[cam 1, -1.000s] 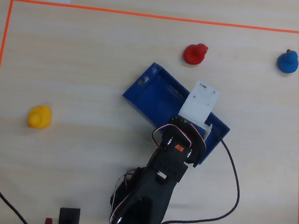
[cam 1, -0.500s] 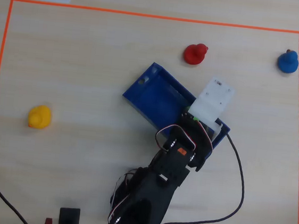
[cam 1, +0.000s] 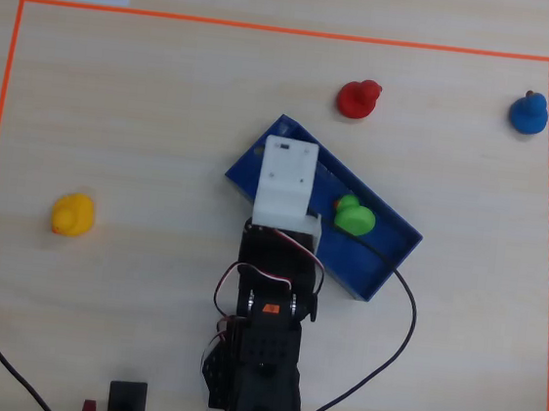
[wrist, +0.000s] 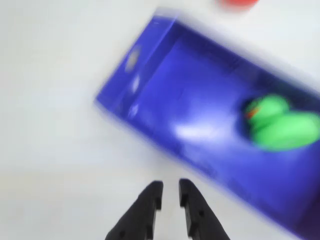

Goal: Grasp green duck and put it into box.

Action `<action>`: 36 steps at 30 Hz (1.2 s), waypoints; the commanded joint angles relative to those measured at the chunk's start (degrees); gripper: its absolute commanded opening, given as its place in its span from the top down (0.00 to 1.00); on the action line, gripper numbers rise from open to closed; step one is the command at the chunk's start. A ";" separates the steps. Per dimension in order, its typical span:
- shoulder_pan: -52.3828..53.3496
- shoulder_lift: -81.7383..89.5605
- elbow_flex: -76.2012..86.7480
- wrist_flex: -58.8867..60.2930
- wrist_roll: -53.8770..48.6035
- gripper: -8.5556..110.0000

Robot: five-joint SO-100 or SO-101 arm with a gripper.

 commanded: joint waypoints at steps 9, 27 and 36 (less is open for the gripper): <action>-5.71 8.96 14.94 8.09 -2.46 0.93; -4.48 18.28 32.26 0.79 -3.16 0.93; -4.75 21.80 32.61 2.20 -2.81 0.93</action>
